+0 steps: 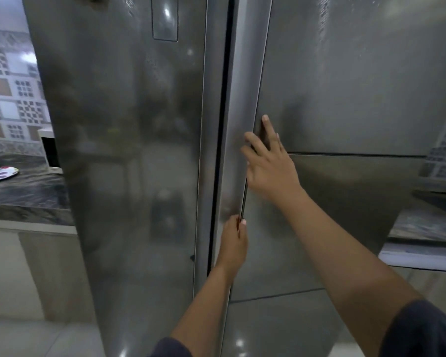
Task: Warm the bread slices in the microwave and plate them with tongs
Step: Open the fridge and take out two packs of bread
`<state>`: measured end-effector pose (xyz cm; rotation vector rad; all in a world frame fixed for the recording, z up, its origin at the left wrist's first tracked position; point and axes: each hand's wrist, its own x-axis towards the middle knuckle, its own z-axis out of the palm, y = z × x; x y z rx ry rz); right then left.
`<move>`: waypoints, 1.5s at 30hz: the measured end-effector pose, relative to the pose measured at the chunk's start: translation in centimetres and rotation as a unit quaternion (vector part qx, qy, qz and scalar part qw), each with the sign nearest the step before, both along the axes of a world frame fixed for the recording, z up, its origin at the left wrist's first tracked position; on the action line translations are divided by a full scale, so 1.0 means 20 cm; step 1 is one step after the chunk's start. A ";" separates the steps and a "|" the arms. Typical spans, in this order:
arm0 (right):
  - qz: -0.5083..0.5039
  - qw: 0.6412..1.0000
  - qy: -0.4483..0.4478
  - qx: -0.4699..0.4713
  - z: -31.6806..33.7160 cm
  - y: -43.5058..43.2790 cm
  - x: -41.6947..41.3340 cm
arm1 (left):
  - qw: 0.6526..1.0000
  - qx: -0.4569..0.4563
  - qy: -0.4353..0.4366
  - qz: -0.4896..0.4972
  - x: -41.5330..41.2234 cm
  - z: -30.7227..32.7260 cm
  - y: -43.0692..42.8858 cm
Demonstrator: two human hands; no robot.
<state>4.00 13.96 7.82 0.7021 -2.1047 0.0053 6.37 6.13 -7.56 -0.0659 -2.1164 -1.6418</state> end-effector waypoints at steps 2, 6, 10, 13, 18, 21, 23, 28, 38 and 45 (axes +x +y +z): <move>0.011 1.000 0.000 0.016 0.00 0.09 0.10 | 1.000 -0.022 0.001 -0.001 0.12 -0.02 0.05; 0.018 0.999 -0.024 0.015 -0.01 0.23 0.32 | 0.998 -0.067 0.013 0.007 0.35 -0.02 0.16; 0.017 0.998 -0.051 -0.028 -0.02 0.37 0.57 | 0.993 -0.106 0.044 0.003 0.57 0.01 0.27; 0.016 0.999 -0.032 -0.034 -0.04 0.50 0.72 | 0.979 -0.173 0.102 0.036 0.72 0.07 0.34; 0.004 0.995 0.034 -0.097 -0.06 0.69 0.93 | 0.932 -0.222 0.276 0.080 0.88 0.32 0.40; 0.024 0.979 0.084 -0.182 -0.02 0.77 1.04 | 0.933 -0.173 0.305 0.080 0.90 0.49 0.43; 0.045 0.973 0.112 -0.199 0.03 0.80 1.09 | 0.926 -0.185 0.320 0.075 0.88 0.58 0.43; 0.047 0.961 0.157 -0.221 0.10 0.85 1.12 | 0.903 -0.246 0.349 0.051 0.76 0.72 0.46; -0.102 0.938 0.228 -0.240 0.08 1.24 1.26 | 0.879 -0.111 0.464 -0.021 0.58 0.89 0.65; -0.263 0.905 0.203 -0.267 -0.06 1.27 1.26 | 0.870 -0.012 0.457 -0.186 0.61 0.85 0.90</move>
